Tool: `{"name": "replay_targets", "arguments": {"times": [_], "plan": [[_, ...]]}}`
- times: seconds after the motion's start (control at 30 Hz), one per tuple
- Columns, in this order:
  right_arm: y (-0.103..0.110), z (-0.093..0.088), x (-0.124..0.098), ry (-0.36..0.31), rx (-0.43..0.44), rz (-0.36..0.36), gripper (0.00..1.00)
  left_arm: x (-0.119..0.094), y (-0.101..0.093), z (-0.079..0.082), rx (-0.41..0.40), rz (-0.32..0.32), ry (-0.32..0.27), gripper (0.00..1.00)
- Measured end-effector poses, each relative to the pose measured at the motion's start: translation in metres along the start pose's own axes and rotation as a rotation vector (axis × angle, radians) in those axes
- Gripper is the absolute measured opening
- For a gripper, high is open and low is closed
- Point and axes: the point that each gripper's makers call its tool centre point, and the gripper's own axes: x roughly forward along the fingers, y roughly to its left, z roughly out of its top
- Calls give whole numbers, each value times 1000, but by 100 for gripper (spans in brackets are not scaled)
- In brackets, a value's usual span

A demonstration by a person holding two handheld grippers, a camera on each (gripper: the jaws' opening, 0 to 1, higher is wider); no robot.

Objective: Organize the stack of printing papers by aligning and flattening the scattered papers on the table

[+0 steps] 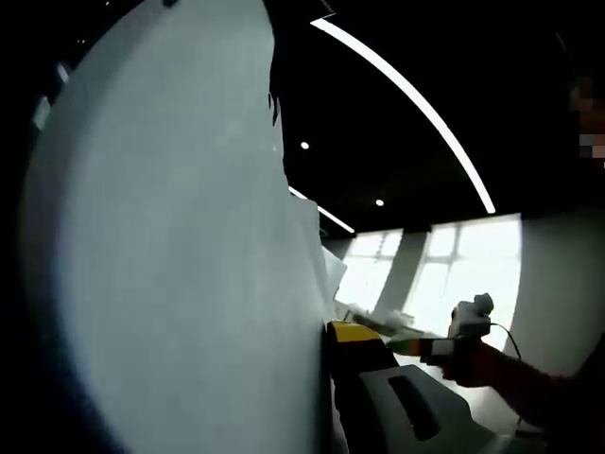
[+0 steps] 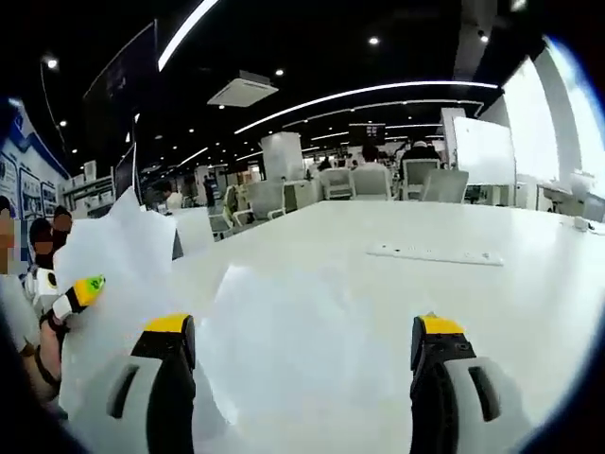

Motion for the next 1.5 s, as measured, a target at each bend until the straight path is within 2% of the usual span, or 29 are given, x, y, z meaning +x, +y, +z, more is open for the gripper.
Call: {"name": "replay_targets", "arguments": {"times": [0.17, 0.37, 0.53, 0.63, 0.8, 0.97, 1.17, 1.5], "plan": [[-7, -16, 3, 41, -20, -26, 89, 0, 0, 0, 1, -1, 2, 8], [-17, -31, 4, 57, -52, -71, 88, 1, 0, -1, 4, -3, 6, 8], [-22, -45, 6, 63, -7, -77, 84, 1, 0, -1, 4, -2, 5, 8], [-23, -51, 7, 70, -14, -90, 83, 1, 0, -1, 5, -3, 5, 8], [-24, -54, 8, 51, -21, -106, 79, 0, 0, 0, 4, -4, 5, 8], [-24, -64, 12, 86, -66, -124, 77, 0, 0, 0, 3, -4, 4, 8], [-23, -62, 13, 101, -87, -131, 77, -1, 0, 1, 1, -4, 3, 8], [-30, -67, 13, 114, -80, -124, 72, 0, 0, 1, 0, -6, 1, 8]]}}
